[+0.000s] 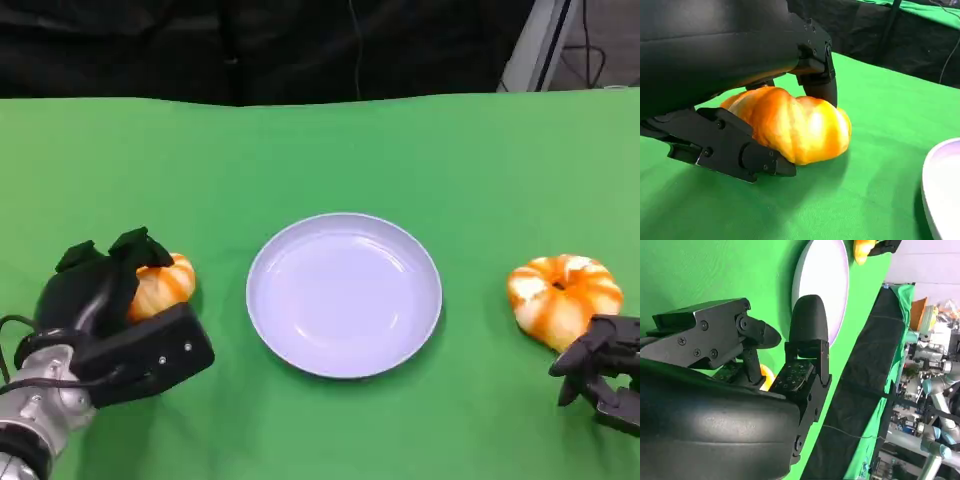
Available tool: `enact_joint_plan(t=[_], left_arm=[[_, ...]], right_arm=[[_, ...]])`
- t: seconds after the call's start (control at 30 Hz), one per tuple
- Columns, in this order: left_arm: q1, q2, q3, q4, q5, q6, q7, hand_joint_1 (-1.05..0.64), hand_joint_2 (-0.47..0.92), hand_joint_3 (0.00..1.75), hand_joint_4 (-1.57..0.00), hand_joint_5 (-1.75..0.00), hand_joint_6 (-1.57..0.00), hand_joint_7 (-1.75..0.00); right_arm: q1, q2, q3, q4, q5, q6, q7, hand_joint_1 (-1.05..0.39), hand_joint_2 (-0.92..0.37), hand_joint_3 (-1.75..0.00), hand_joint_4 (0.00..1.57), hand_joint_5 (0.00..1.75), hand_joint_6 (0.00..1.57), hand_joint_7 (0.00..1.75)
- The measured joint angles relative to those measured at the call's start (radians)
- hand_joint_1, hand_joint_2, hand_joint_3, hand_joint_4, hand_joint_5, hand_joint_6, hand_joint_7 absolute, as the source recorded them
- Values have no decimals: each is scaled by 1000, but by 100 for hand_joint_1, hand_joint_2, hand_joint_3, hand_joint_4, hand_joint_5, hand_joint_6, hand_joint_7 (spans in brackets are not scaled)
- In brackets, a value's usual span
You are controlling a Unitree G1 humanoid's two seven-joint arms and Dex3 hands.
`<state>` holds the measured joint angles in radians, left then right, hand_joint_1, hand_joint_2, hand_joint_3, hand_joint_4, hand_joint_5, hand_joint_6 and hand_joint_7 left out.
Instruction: Grasp the bread from the table and place it into the plate.
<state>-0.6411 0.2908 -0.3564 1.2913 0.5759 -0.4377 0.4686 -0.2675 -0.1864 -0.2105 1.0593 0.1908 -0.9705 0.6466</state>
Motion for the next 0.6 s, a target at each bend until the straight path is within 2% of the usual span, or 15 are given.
enact_joint_plan(t=[0.6], left_arm=[[6, 3, -16, -28, 11, -30, 35, -7, 92, 33, -19, -175, -27, -147]], right_arm=[[0, 0, 0, -1, -3, 0, -6, 9, -81, -67, 88, 138, 94, 95]])
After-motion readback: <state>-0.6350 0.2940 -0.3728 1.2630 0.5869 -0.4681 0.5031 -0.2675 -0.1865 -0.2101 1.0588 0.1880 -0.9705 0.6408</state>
